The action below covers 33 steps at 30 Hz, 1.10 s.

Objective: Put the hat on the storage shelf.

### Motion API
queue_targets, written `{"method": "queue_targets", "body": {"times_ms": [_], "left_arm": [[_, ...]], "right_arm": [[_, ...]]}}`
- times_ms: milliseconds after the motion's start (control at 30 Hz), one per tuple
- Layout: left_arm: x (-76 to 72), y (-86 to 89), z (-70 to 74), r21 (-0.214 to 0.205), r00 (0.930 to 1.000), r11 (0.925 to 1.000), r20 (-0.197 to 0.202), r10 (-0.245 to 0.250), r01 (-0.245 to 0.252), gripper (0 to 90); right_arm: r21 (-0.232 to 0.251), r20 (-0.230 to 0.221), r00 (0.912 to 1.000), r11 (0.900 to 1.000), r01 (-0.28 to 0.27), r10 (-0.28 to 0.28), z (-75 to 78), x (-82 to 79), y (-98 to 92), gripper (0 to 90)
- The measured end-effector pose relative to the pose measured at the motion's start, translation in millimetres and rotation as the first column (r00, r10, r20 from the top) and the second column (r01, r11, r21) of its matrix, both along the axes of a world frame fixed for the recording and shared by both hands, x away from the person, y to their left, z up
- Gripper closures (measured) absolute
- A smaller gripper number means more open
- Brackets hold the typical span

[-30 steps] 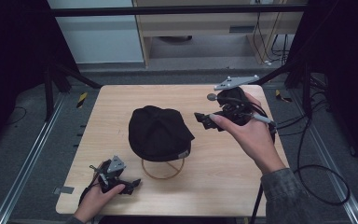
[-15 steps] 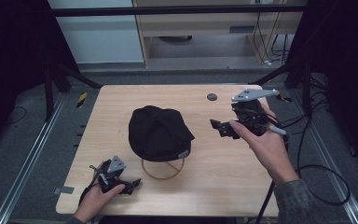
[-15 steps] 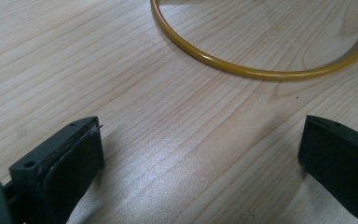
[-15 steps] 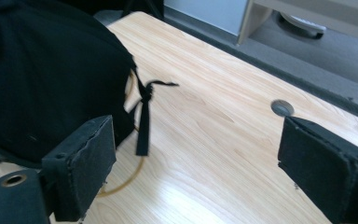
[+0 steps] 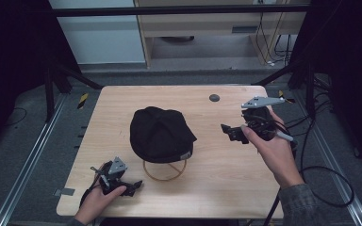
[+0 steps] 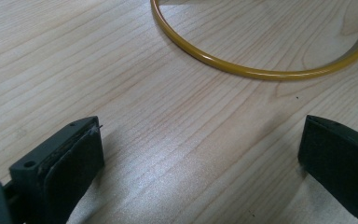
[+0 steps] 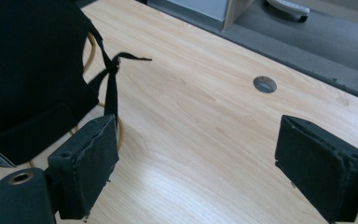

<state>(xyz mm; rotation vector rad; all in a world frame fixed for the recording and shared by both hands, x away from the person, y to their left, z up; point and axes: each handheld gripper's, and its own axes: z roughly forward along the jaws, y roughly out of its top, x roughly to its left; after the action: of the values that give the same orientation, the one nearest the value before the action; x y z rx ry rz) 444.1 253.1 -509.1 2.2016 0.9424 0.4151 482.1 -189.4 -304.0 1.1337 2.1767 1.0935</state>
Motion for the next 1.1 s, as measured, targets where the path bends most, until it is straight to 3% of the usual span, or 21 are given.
{"method": "queue_targets", "body": {"times_ms": [300, 500, 800, 1100], "left_arm": [[0.0, 0.0, 0.0, 0.0, 1.0, 1.0, 0.0, -0.001, 0.001, 0.0], [0.3, -0.2, 0.0, 0.001, 1.0, 1.0, 0.0, -0.003, 0.003, 0.0], [0.9, 0.1, 0.0, 0.0, 0.9999, 0.9999, 0.0, -0.011, 0.011, 0.0], [0.9, 0.1, 0.0, 0.0, 0.9999, 0.9999, 0.0, -0.011, 0.011, 0.0]], "right_arm": [[-0.027, 0.03, 0.9982, 0.9983, 0.052, -0.051, -23.4, 2.8, -3.4, 12.7], [0.009, -0.021, 0.9948, 0.9949, 0.1, -0.1, -52.5, 8.9, -7.8, 13.9], [0.017, -0.105, 0.9903, 0.9955, 0.093, -0.091, -107.6, 13.3, -8.4, 14.4], [0.044, -0.163, 0.9808, 0.9923, 0.116, -0.107, -143.3, 13.7, -12.3, 14.5]]}}
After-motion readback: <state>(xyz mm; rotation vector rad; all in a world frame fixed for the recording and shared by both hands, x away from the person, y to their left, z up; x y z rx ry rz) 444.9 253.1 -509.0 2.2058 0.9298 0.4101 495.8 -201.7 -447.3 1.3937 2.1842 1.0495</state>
